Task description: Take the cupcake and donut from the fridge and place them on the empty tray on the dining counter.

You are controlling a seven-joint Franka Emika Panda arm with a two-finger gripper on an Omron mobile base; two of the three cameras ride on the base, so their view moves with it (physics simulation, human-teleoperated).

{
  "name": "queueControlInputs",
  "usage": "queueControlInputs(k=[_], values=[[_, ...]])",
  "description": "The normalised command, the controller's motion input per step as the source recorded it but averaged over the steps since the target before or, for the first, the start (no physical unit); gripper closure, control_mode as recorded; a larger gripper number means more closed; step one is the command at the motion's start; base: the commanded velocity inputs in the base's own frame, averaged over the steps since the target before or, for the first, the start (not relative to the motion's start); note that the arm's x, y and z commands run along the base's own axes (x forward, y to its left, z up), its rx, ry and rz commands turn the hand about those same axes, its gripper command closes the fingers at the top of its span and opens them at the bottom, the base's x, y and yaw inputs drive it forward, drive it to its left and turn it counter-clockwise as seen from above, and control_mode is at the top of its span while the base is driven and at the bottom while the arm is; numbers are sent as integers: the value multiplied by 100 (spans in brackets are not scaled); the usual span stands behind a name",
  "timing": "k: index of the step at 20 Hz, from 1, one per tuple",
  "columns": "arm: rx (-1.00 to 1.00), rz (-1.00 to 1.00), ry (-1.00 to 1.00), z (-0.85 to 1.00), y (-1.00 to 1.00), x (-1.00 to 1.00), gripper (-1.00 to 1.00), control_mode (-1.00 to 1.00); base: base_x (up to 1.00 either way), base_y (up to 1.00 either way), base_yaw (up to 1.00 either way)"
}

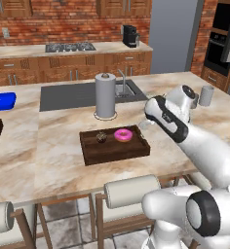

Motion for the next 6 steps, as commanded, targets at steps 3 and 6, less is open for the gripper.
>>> queueControlInputs(k=[3,6], values=[[3,-5,-33,69,-65,-100,-100,-100,0,0,0],[3,-6,-31,71,-61,-100,-100,-100,0,0,0]])
